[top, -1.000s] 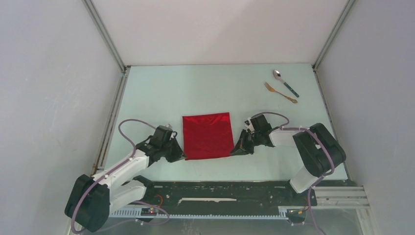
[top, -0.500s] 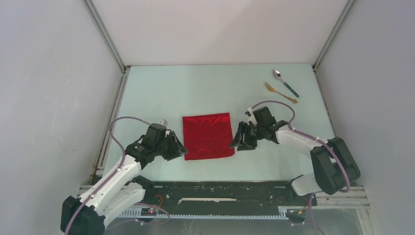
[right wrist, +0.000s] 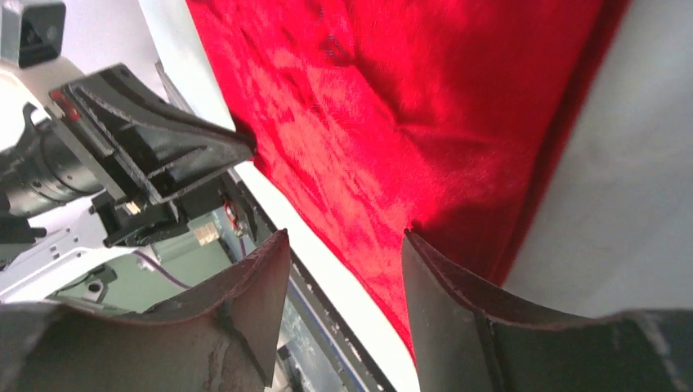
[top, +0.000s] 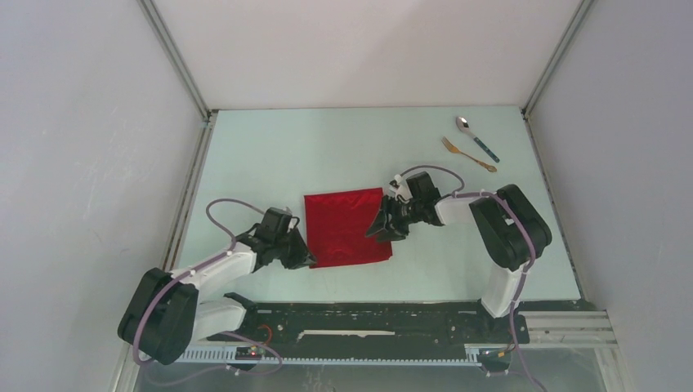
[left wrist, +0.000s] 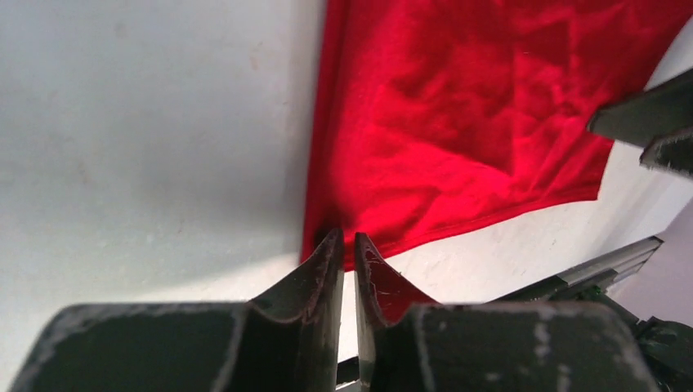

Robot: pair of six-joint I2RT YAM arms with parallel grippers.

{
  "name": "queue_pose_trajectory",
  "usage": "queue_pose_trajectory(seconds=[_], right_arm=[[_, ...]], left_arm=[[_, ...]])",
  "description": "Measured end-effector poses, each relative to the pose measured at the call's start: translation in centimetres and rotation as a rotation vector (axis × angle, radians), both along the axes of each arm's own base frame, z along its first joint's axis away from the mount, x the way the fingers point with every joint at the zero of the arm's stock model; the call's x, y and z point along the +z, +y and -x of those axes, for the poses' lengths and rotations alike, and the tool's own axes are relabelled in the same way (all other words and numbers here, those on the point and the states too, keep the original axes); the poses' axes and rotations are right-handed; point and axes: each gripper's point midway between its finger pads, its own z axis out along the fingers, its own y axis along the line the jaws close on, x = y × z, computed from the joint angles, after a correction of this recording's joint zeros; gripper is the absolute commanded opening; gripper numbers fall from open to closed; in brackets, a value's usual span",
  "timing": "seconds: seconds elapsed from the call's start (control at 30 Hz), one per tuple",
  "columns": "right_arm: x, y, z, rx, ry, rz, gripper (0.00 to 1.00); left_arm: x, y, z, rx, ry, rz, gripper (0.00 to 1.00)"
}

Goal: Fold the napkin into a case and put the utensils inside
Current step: Smooth out the square-folded napkin at the center of the board.

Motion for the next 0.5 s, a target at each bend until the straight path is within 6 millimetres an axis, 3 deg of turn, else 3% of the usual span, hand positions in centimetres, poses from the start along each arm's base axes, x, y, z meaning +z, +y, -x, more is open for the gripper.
queue_pose_trajectory(seconds=[0.1, 0.2, 0.4, 0.5], right_arm=[[0.5, -0.1, -1.4, -0.015, -0.037, 0.0, 0.66], [2.2, 1.4, -3.4, -0.014, -0.095, -0.027, 0.82], [6.5, 10.0, -6.5, 0.072, -0.215, -0.196, 0.8], [6.7, 14.1, -6.5, 0.112, -0.196, -0.286, 0.78]], left_arm=[[0.1, -0.3, -0.6, -0.001, -0.031, 0.019, 0.17], [0.1, -0.5, -0.7, -0.004, -0.044, 0.031, 0.17], [0.1, -0.5, -0.9, -0.003, -0.056, 0.036, 0.15], [0.0, -0.6, -1.0, -0.003, -0.061, 0.039, 0.14]])
